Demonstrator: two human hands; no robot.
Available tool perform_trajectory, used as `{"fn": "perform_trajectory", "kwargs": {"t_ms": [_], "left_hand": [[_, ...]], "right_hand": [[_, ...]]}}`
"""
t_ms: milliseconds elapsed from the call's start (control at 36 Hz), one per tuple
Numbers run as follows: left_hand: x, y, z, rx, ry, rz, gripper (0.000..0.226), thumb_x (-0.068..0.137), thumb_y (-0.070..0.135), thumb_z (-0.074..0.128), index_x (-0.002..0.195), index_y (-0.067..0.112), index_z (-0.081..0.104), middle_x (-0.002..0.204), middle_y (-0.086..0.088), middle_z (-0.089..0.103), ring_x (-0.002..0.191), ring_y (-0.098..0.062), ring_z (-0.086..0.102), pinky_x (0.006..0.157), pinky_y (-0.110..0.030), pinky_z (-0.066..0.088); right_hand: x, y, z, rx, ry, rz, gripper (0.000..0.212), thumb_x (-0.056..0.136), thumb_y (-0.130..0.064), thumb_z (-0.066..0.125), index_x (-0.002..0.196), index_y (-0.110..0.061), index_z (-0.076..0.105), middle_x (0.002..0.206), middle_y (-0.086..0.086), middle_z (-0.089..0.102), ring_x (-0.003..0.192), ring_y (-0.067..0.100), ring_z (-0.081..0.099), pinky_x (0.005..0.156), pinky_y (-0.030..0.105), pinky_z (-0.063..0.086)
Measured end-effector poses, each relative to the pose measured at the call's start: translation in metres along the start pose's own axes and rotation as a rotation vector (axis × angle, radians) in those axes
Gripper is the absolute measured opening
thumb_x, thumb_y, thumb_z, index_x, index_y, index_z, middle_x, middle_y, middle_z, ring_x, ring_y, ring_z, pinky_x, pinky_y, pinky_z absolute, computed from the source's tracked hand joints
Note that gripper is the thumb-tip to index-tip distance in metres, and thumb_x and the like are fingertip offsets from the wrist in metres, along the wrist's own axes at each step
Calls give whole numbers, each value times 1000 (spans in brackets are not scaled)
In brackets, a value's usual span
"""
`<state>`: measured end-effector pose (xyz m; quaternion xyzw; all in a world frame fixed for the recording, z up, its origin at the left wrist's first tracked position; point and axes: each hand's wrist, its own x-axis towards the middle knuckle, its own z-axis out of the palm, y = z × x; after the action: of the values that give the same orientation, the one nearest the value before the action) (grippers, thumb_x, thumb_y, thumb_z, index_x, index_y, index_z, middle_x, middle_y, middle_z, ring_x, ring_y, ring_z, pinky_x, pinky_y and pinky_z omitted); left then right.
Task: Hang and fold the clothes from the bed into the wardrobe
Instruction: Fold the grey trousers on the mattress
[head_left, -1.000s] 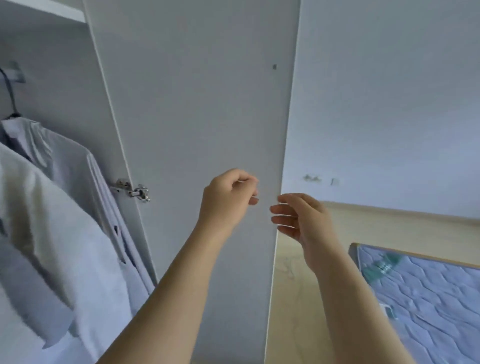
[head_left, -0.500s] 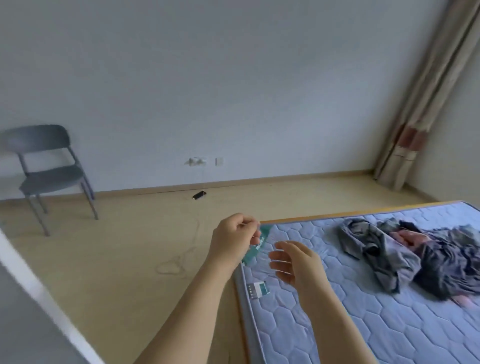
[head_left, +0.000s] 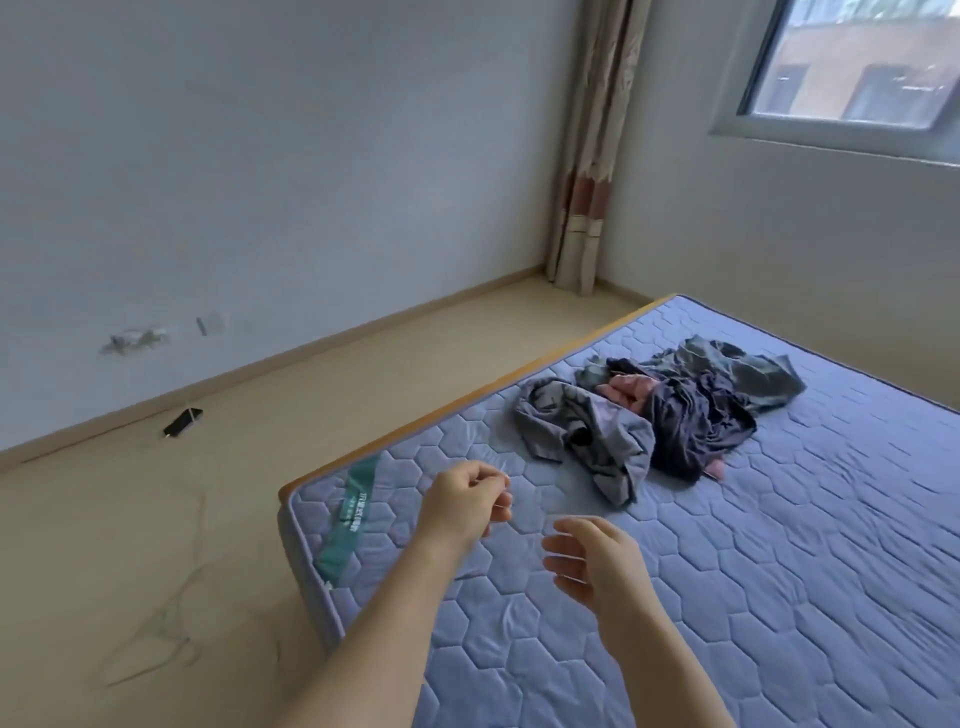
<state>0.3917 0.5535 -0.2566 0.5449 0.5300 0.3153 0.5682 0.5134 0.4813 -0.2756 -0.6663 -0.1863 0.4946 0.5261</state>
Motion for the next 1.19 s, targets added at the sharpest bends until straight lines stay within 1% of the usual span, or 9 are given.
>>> {"fn": "perform_trajectory", "kwargs": {"t_ms": [139,278,417,556,722,917,1028,1111,1194], "left_hand": [[69,3,7,76,-135,-23,23,93,9,47,74,15,59,67,1,63,53,-6,59,52,-20,41],[145,0,9,168,-220,-50,19,94,13,47,80,16,61,71,1,64,62,-9,61,56,-20,43],[215,-21,23,217,-275,-127,23,93,8,47,75,15,59,68,-1,61,58,-11,57,41,-9,38],[252,-33,36,262,-308,-193,27,93,5,43,73,16,57,71,-3,60,60,-12,56,39,-8,37],[268,-29,45,280,-319,-196,23,93,7,43,77,17,57,73,-1,62,62,-11,57,54,-19,41],[270,-25,38,262,-249,-208,23,92,7,43,77,17,57,71,0,61,58,-9,57,49,-16,40],[266,-22,28,245,-224,-201,23,93,8,43,77,18,57,76,-2,62,63,-12,58,54,-20,41],[263,-20,10,234,-188,-194,22,93,8,44,79,16,58,76,-3,62,64,-13,58,50,-17,42],[264,-20,-17,220,-139,-190,23,93,8,43,78,17,58,74,-2,62,64,-14,58,54,-21,41]], "right_hand": [[51,-8,9,40,117,49,13,93,-9,51,86,-5,62,73,10,65,66,23,59,65,30,46],[109,-11,27,51,213,106,13,93,-8,50,87,-5,62,74,11,64,65,22,57,58,28,44],[168,-3,34,83,297,177,14,91,-7,51,80,-6,60,70,10,62,61,21,54,59,26,40],[195,12,31,99,358,258,14,92,-8,51,82,-7,59,72,10,61,62,21,54,58,25,39],[212,15,31,75,347,298,15,93,-9,49,83,-7,59,74,10,61,63,20,54,59,27,42],[227,-2,41,61,253,274,14,93,-8,49,82,-8,58,73,9,60,61,20,53,57,26,41],[223,-8,44,46,226,233,13,92,-9,49,83,-7,58,73,9,60,62,20,54,57,26,41],[215,-9,52,44,212,228,14,93,-10,49,81,-9,58,74,8,61,63,20,54,57,26,42],[205,-9,66,49,200,238,14,92,-8,49,81,-9,58,73,8,61,60,19,54,57,25,41]]}}
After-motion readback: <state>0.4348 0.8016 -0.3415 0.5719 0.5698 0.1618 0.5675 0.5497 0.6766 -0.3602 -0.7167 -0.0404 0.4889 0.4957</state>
